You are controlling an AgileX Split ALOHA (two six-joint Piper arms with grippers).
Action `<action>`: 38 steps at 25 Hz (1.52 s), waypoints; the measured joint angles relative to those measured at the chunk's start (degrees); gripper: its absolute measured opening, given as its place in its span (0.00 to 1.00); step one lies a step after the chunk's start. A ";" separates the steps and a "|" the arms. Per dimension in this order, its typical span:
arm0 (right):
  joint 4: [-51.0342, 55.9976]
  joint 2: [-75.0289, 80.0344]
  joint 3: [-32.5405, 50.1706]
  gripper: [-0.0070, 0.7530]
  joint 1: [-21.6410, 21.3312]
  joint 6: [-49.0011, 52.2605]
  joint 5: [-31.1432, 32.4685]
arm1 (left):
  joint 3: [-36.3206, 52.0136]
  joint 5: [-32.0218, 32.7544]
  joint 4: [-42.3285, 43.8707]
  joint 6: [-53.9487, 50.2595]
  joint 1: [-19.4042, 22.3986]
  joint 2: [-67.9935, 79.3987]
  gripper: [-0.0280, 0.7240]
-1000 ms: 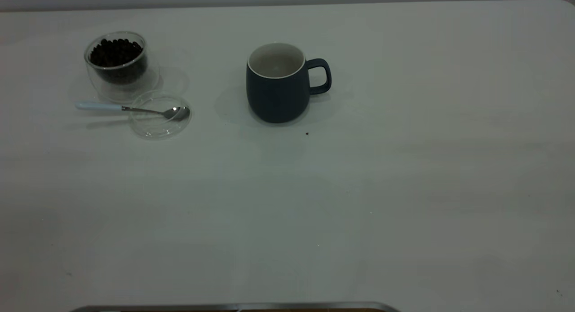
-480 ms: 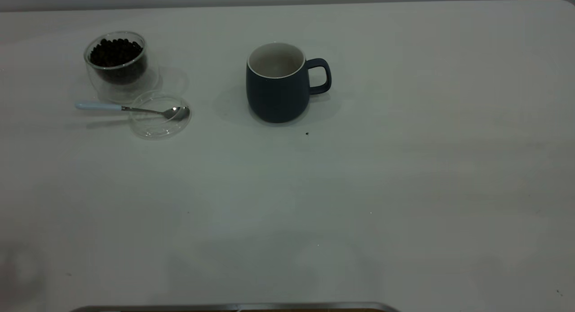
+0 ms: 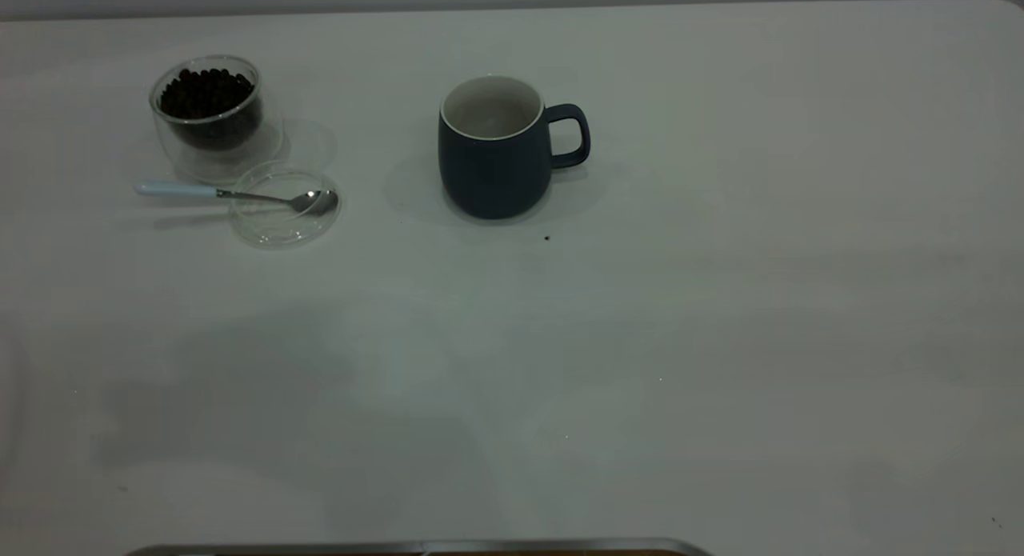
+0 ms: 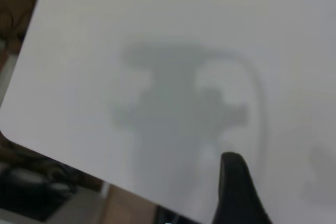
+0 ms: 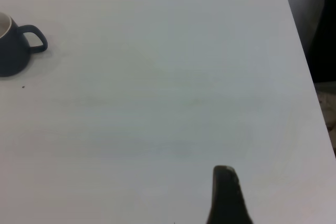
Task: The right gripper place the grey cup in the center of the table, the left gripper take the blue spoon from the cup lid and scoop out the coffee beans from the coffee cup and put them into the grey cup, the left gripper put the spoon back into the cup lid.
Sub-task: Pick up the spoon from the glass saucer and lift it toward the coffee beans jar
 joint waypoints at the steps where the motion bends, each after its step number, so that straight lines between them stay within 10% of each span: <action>1: 0.00 0.00 0.00 0.72 0.00 0.00 0.00 | -0.91 -0.63 -1.60 1.13 1.79 2.47 0.71; 22: 0.00 0.00 0.00 0.72 0.00 0.00 0.00 | -27.05 7.91 -57.59 72.44 5.38 49.58 0.70; 38: 0.00 0.00 0.00 0.72 0.00 0.00 0.04 | -27.53 7.01 -69.02 84.56 1.93 60.19 0.86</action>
